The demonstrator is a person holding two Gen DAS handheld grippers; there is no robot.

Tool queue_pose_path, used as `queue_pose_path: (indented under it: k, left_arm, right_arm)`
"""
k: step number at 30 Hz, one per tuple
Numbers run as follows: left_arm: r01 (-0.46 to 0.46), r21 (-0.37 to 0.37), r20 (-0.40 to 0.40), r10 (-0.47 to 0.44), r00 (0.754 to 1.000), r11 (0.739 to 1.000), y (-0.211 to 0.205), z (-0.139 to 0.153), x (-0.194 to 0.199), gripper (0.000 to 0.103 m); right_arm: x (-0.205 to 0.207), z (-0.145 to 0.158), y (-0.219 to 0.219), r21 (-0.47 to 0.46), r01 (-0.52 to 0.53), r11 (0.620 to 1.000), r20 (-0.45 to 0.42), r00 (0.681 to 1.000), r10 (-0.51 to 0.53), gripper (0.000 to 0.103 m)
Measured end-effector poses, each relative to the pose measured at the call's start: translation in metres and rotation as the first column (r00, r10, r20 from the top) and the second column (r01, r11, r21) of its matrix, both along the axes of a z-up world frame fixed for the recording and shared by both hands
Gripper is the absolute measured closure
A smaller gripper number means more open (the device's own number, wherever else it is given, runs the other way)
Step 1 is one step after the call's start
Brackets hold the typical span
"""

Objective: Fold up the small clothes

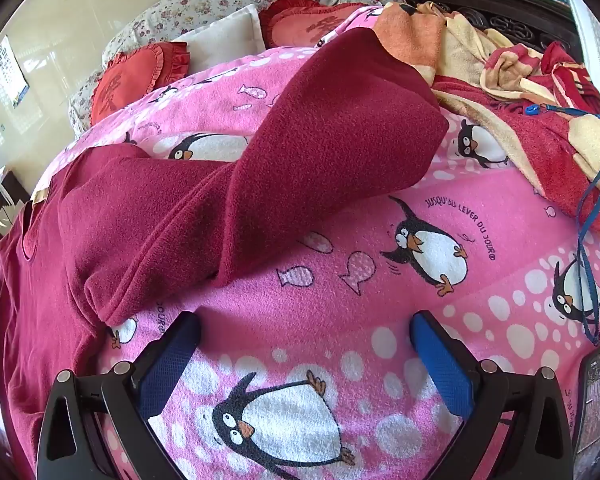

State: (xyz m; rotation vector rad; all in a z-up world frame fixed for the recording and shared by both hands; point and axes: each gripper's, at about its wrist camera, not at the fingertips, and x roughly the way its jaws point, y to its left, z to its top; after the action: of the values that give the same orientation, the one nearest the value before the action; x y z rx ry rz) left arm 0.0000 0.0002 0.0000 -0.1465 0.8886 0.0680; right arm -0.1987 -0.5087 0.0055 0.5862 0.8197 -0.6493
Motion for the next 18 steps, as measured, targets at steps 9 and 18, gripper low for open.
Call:
queue_pose_path:
  k: [9,18]
  left_arm:
    - [0.000,0.001,0.009,0.000,1.000,1.000,0.0021,0.0002,0.0002,0.000]
    - [0.097,0.021,-0.076,-0.096,0.993,0.995,-0.0021,0.0045,-0.0033,0.000]
  right_arm:
    - [-0.0001,0.0000,0.0000,0.000,0.000,1.000,0.000,1.000,0.000,0.000]
    - [-0.0001,-0.0002,0.0000,0.000,0.000,1.000,0.000,1.000,0.000,0.000]
